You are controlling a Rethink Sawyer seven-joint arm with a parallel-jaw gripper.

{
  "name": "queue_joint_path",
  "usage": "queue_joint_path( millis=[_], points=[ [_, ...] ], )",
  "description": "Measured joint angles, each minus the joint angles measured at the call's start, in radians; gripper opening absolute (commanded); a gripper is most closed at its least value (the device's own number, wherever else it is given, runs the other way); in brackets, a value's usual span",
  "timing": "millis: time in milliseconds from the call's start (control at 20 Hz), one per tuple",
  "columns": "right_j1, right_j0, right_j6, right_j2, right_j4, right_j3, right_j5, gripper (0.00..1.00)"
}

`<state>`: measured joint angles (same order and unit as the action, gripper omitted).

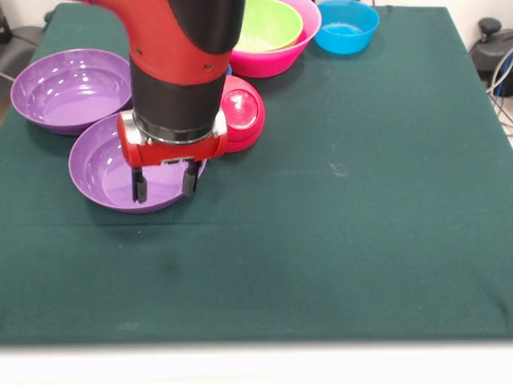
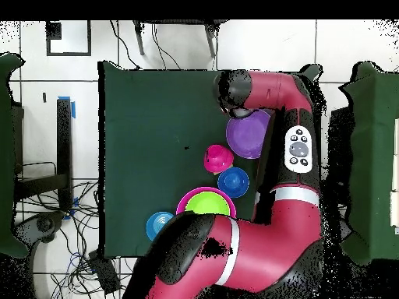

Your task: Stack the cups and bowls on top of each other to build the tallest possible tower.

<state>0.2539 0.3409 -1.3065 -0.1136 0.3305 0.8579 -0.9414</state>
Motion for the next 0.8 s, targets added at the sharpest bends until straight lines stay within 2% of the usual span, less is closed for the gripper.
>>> queue_joint_path(
  millis=[250,350,800],
  points=[
    [0.028,-0.015,-0.040,0.035,-0.024,0.036,0.000,1.00],
    [0.036,-0.029,-0.093,0.065,-0.043,0.061,0.000,1.00],
    [0.007,-0.037,-0.258,0.105,-0.070,0.086,0.039,1.00]
  ],
)
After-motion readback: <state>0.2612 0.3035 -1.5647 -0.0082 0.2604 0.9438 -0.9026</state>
